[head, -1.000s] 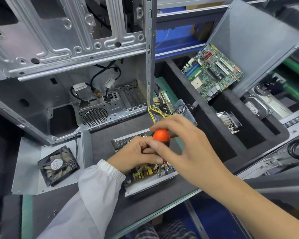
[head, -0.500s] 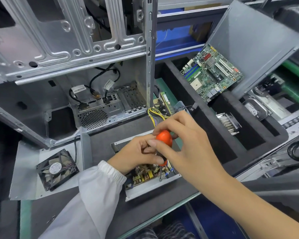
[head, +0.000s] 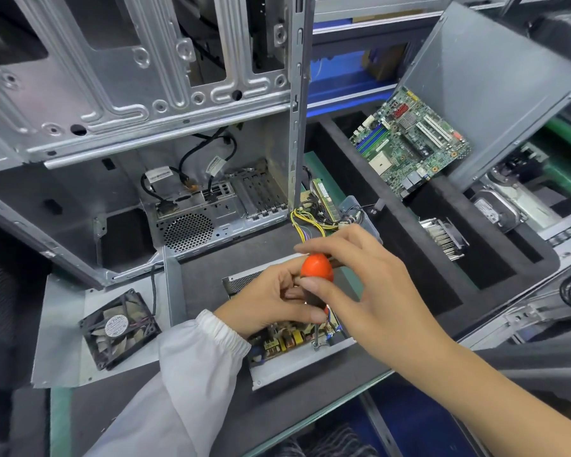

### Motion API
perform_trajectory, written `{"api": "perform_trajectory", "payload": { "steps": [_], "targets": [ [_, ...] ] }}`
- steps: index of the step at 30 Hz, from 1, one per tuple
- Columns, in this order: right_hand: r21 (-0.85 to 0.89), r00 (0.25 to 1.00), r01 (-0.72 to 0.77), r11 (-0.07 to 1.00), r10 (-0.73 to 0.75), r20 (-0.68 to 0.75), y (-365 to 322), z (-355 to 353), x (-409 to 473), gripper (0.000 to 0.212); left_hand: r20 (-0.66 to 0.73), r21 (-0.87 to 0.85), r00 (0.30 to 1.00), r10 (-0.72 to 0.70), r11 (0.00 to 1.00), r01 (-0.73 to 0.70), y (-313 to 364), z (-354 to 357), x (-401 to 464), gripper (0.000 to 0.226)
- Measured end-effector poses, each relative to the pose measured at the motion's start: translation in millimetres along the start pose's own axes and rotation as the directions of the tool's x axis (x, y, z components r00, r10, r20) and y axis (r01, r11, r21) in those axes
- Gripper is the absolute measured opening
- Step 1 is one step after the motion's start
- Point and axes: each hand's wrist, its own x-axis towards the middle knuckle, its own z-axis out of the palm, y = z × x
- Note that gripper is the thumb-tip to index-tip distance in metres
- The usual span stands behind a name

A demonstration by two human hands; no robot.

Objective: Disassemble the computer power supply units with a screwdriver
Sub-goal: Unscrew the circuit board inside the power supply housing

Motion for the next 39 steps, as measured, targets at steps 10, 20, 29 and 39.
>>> {"api": "perform_trajectory", "payload": {
  "steps": [10, 20, 29, 39],
  "targets": [
    [-0.032, 0.999, -0.019, 0.999, 0.018, -0.029, -1.6, 6.5, 2.5, 0.023, -0.028, 0.076, 1.0, 0.001, 0.997, 0.001, -1.4, 1.4, 1.6, 0.038],
    [0.03, 0.998, -0.04, 0.999, 0.039, 0.044, 2.6, 0.2, 2.6, 0.02, -0.063, 0.178, 0.998, 0.016, 0.984, -0.004, 6.7, -1.5, 5.3, 0.031],
    [0.13, 0.991, -0.043, 0.991, 0.025, 0.134, 8.7, -3.6, 5.1, 0.033, -0.055, 0.17, 0.998, -0.038, 0.984, 0.047, -0.9, -9.0, 3.3, 0.021],
    [0.128, 0.975, -0.08, 0.988, 0.051, 0.217, 14.6, -7.6, 12.4, 0.031, -0.007, 0.234, 0.998, -0.069, 0.97, 0.069, 4.0, -7.4, 3.9, 0.022]
  ]
}}
